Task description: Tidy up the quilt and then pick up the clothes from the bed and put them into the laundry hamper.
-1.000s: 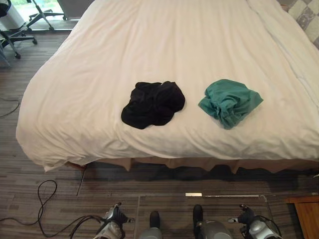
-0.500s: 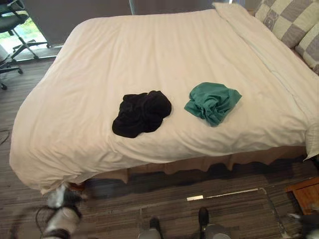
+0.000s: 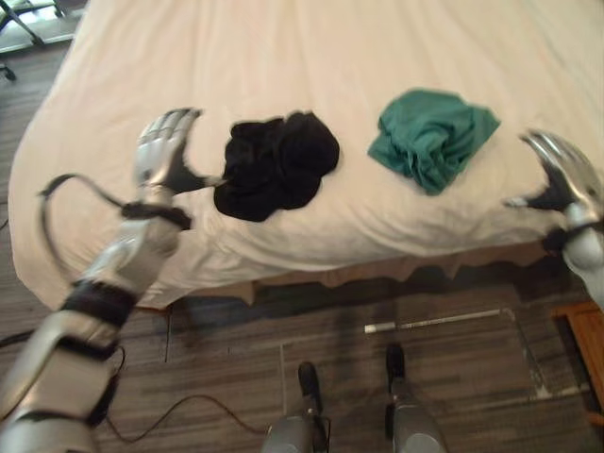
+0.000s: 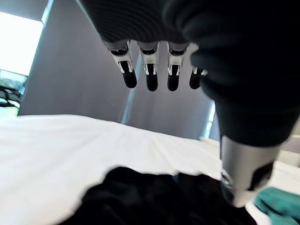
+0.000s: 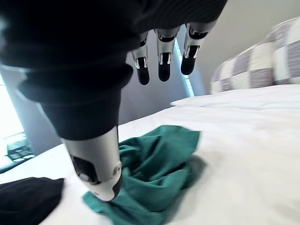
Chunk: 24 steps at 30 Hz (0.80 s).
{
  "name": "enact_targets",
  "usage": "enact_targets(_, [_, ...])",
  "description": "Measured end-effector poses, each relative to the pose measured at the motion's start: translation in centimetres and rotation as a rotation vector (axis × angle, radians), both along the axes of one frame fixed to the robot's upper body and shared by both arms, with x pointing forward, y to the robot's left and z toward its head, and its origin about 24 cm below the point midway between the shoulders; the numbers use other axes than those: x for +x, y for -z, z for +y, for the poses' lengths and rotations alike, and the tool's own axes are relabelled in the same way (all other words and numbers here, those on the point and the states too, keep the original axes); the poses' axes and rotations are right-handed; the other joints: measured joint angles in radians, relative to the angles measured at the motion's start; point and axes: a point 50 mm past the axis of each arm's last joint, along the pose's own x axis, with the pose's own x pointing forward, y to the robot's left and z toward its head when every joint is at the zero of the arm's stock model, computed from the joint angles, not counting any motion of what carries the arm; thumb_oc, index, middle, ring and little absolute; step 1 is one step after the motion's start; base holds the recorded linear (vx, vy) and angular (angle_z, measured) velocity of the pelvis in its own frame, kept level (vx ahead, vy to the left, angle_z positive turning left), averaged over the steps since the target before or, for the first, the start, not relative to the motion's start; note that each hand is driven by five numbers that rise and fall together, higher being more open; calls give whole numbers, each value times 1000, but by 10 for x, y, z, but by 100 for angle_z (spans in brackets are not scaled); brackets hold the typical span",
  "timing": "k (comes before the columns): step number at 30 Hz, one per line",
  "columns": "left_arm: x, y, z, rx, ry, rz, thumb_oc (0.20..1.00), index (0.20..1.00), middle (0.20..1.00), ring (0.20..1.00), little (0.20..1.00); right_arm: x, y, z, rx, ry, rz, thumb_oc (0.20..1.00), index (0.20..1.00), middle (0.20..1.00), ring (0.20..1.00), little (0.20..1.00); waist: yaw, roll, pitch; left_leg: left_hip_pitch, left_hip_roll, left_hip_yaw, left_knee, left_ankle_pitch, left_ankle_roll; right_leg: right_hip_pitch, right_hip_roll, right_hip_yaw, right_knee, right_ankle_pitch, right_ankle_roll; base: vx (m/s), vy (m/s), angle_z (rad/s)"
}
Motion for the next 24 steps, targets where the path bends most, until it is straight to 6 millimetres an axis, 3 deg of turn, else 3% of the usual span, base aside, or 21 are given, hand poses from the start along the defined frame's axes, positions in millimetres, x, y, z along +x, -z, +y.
enact_targets(2, [10,0,-10,1,-2,23,1000,1000,1000,1000,1000,3,-4,10,-16,-35,-9,1000,1000,1000,1000,1000,-13,-6,38,-9,9,7,0,1,-4,-15,9,5,0,-1,2,-67,-22,-18])
enact_targets(4, [22,-3,-4,87,-74,72,1000,1000,1000,1000,1000,7,-13,23,-32,-65,-41,1000,1000,1000,1000,1000,-35,-22,61,-62,16,33,0,2,-9,-85,15,15,1,14,6,-76,-19,-32])
enact_targets(6, [27,-15,4,134,-141,63,1000,1000,1000,1000,1000,5,-24,34,-37,-109,-88,1000,1000,1000,1000,1000,-66,-33,111,-96,19,56,0,15,-9,-130,21,34,1,39,-12,-79,-12,-34])
enact_targets(8, [32,-43,15,166,-226,-11,1000,1000,1000,1000,1000,-1,-31,45,-60,-162,-115,1000,1000,1000,1000,1000,-77,-39,158,-120,24,81,0,14,-9,-169,30,55,1,52,-24,-61,-41,-34])
enact_targets(11, [32,-63,34,312,-339,-26,1000,1000,1000,1000,1000,-15,-39,60,-131,-267,-146,1000,1000,1000,1000,1000,-74,-30,162,-161,40,88,0,18,-16,-216,46,61,1,54,-25,-5,-64,-15])
enact_targets(12, [31,-66,39,343,-363,-27,561,561,561,561,561,-19,-44,62,-142,-287,-166,1000,1000,1000,1000,1000,-70,-31,162,-163,44,87,0,18,-20,-218,49,60,1,52,-23,30,-126,-4])
enact_targets(13, [29,-67,44,370,-383,-31,200,200,200,200,200,-25,-52,61,-173,-306,-197,1000,1000,1000,1000,1000,-59,-31,162,-164,59,84,0,13,-41,-218,58,56,0,45,-23,26,-76,0])
enact_targets(17, [20,-72,50,404,-381,-74,200,200,200,200,200,-34,-77,52,-197,-280,-287,1000,1000,1000,1000,1000,-50,-31,161,-173,80,66,0,19,-49,-219,73,27,1,42,-27,51,-103,4])
enact_targets(20, [14,-66,50,376,-342,-94,200,200,200,200,200,-32,-81,36,-264,-197,-282,1000,1000,1000,1000,1000,-51,-25,158,-169,88,49,0,36,-52,-200,78,0,1,41,-30,50,-113,14])
enact_targets(23, [6,-48,44,285,-273,-96,200,200,200,200,200,-29,-84,25,-273,-135,-276,1000,1000,1000,1000,1000,-42,-15,155,-161,86,27,0,43,-50,-180,79,-20,1,44,-36,63,-147,19])
enact_targets(24, [-5,-29,37,186,-184,-88,200,200,200,200,200,-21,-84,12,-275,-70,-254,1000,1000,1000,1000,1000,-20,-14,155,-145,90,15,0,43,-51,-155,76,-35,1,35,-49,69,-141,24])
